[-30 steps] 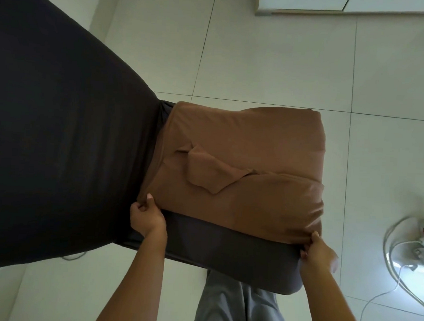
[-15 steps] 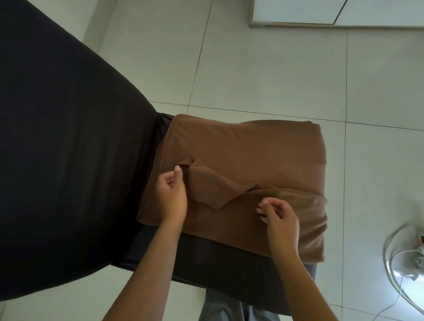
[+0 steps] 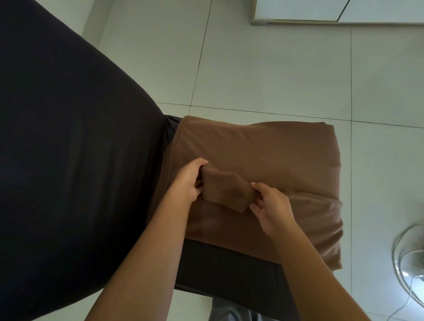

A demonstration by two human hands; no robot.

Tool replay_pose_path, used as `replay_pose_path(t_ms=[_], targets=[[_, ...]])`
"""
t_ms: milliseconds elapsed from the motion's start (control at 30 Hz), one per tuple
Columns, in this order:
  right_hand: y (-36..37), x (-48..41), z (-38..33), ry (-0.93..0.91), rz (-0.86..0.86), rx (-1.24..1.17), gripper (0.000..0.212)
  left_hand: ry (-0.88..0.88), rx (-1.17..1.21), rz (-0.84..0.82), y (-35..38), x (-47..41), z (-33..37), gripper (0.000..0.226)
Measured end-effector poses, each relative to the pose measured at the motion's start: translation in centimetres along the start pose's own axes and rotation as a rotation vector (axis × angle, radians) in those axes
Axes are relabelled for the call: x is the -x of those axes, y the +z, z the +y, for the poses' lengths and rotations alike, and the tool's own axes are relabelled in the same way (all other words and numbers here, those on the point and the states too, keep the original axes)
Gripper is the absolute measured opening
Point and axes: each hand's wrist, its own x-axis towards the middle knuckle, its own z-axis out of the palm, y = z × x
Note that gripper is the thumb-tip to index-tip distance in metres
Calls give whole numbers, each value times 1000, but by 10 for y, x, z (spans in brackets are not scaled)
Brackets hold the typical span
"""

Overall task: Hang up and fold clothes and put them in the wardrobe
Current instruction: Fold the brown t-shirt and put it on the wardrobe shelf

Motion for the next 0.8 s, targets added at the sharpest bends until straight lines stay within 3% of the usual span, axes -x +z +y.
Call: replay_pose_path(t_ms=[67,133,200,267,433,500,633,800], targets=[[2,1,3,-6,21,5,13,54,80,-4,-3,1,1,18],[5,4,6,-22,31,-5,34,111,95,33,-7,1,1,13],[7,6,10,-36,12,-31,50,168,11,109,-10,-1,1,11],[8,6,14,-45,3,-10,52,226,-157,176,-14,-7,-1,11],[3,4,27,-100,23,129,46,270,-338,36,-18,-8,-7,39],[0,4,32,-103,33,152,49,399,-393,78,-21,-11,-11,34],[-5,6,38,-126,31,184,16,543,-581,214,-26,-12,-18,45],[-14,8,43,-252,49,437,13,647,-787,318,-32,-11,-29,34]])
